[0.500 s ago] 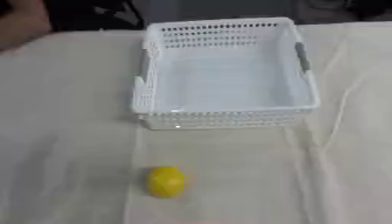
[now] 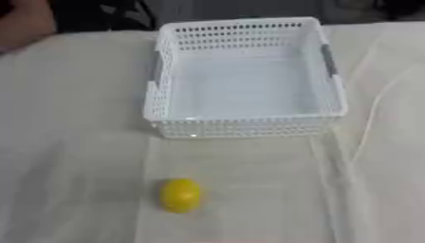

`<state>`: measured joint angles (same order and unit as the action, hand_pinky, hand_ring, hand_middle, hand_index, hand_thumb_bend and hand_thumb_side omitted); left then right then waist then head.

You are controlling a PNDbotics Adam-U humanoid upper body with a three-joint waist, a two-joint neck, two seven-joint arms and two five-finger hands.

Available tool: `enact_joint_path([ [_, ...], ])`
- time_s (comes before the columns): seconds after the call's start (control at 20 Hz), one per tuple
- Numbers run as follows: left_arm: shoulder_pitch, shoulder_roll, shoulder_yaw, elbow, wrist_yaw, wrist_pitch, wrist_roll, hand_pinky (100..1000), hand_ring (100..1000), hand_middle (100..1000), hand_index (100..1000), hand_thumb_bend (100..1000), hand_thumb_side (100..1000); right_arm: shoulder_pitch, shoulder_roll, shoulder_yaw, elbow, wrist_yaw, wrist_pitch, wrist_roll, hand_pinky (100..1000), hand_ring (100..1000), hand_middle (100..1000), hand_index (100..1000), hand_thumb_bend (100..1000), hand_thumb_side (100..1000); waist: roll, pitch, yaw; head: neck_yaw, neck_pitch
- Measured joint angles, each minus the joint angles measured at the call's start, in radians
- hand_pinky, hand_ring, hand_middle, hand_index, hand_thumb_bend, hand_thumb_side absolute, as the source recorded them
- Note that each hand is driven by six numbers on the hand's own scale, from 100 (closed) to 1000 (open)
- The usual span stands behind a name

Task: Pick up objects on the table and place them in the box.

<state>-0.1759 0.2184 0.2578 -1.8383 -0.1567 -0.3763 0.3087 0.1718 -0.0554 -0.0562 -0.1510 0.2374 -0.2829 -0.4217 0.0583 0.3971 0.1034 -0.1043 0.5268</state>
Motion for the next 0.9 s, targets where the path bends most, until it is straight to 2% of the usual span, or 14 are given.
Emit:
enact_joint_path([
  [0.15,0.000,0.000,0.000,0.003,0.000,0.001,-0.002,441,624,789,857,179,944,0.000,0.000,0.000,-0.002,0.001,0.000,0.000,465,572,675,718,100,876,0.001,0.000,0.000,0.000,0.004],
  [0.2,0.000,0.000,-0.001,0.007,0.000,0.002,-0.005,419,598,776,856,160,925,0.000,0.000,0.000,-0.006,0.001,0.000,0.000,464,572,675,717,100,876,0.001,0.000,-0.001,-0.001,0.005],
  [0.35,0.000,0.000,-0.010,0.016,-0.002,0.005,-0.018,408,593,771,854,124,886,0.000,0.000,-0.004,-0.013,0.005,0.000,0.000,464,572,676,718,100,875,0.004,0.001,-0.006,-0.002,0.006],
  [0.4,0.000,0.000,-0.014,0.020,-0.008,0.006,-0.024,411,597,771,855,100,847,0.000,0.000,-0.006,-0.013,0.008,0.001,0.000,465,572,676,717,100,875,0.007,0.004,-0.006,-0.002,0.006],
  [0.55,0.000,0.001,-0.020,0.033,-0.057,0.017,-0.044,410,598,771,855,100,838,-0.001,0.000,-0.007,-0.013,0.012,0.005,-0.003,464,572,676,717,100,875,0.014,0.007,-0.006,-0.012,0.006],
  [0.6,-0.001,0.004,-0.025,0.037,-0.081,0.023,-0.048,415,606,770,855,100,751,-0.001,0.000,-0.007,-0.013,0.013,0.006,-0.004,464,572,676,717,100,875,0.014,0.008,-0.008,-0.014,0.006],
  [0.65,-0.006,0.013,-0.030,0.043,-0.107,0.030,-0.052,416,606,770,855,100,751,-0.001,0.000,-0.007,-0.013,0.014,0.006,-0.005,464,572,676,717,100,877,0.015,0.009,-0.010,-0.019,0.006],
  [0.7,-0.015,0.029,-0.038,0.047,-0.137,0.037,-0.054,427,618,772,857,100,680,-0.002,0.000,-0.007,-0.013,0.016,0.007,-0.005,464,572,676,717,100,875,0.018,0.009,-0.013,-0.020,0.005],
  [0.9,-0.063,0.121,-0.093,0.064,-0.251,0.058,-0.069,460,657,791,869,100,609,-0.005,0.000,-0.007,-0.016,0.020,0.008,-0.007,464,571,675,717,100,875,0.023,0.009,-0.026,-0.025,0.003],
])
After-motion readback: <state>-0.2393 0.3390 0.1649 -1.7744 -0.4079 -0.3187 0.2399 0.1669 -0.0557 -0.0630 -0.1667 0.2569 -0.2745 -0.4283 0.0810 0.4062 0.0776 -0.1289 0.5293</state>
